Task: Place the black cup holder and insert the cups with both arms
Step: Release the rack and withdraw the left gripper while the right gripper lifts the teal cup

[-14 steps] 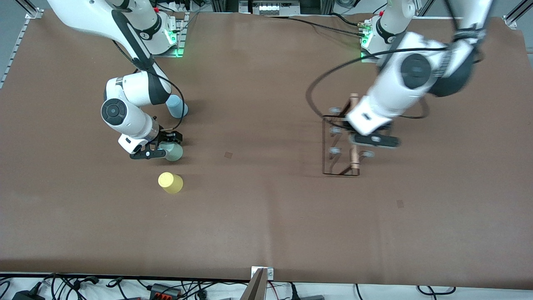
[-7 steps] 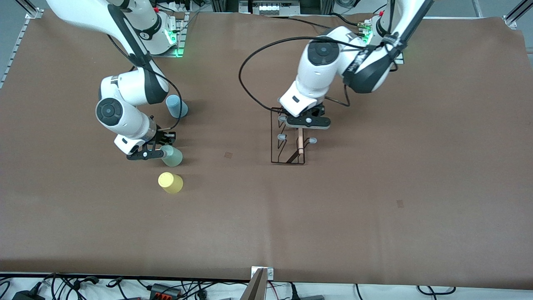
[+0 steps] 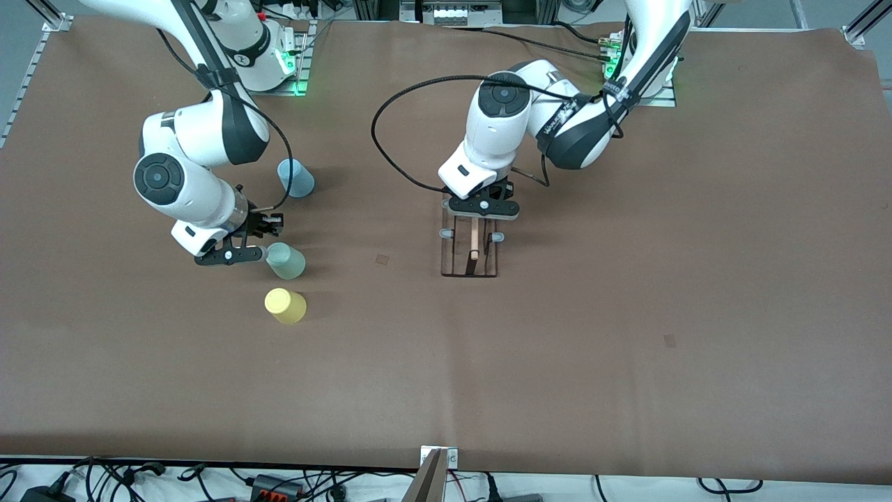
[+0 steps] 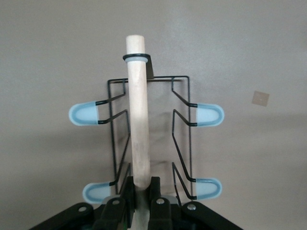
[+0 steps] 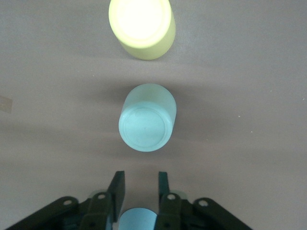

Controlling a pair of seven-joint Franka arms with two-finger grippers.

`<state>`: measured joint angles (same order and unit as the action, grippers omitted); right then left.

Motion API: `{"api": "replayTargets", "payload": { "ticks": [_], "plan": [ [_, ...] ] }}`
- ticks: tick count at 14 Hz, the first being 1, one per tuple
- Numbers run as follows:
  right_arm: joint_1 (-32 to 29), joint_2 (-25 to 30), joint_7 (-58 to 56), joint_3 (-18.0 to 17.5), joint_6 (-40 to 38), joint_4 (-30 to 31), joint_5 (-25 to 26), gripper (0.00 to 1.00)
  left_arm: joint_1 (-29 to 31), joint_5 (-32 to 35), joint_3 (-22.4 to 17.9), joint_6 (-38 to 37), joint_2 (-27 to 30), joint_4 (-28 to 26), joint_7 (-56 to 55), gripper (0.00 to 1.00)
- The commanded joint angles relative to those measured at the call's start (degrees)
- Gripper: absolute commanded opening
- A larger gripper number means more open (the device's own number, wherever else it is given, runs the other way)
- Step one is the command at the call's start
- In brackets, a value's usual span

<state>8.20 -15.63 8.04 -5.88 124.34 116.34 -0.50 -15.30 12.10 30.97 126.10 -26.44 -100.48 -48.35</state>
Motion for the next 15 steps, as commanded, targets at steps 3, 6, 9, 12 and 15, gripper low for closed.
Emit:
{"api": "replayTargets", "payload": {
  "ticks": [3,6,9,12,15],
  "plan": [
    [-0.2,-2.7,0.5,0.2,6.9,-0.1,0.8,1.00,-1.4,4.2,0.0,-0.5,-2.0,2.0,-1.0,0.01],
    [-0.3,-4.6,0.3,0.4,11.6,-0.1,0.9,1.00,-1.4,4.2,0.0,-0.5,-2.3,2.1,-1.0,0.29],
    [-0.1,-6.3,0.4,0.4,13.5,0.1,0.9,1.00,-0.3,4.1,-0.2,-1.4,-0.9,2.1,-0.8,1.00],
    [0.1,-7.5,0.5,0.5,14.0,0.6,0.9,1.00,1.9,4.2,-0.2,-6.2,4.0,2.7,0.2,1.00],
    [-0.1,-8.2,0.4,0.5,15.4,1.0,0.9,1.00,4.7,4.1,0.0,-20.1,7.2,8.0,1.6,1.00]
  ]
}}
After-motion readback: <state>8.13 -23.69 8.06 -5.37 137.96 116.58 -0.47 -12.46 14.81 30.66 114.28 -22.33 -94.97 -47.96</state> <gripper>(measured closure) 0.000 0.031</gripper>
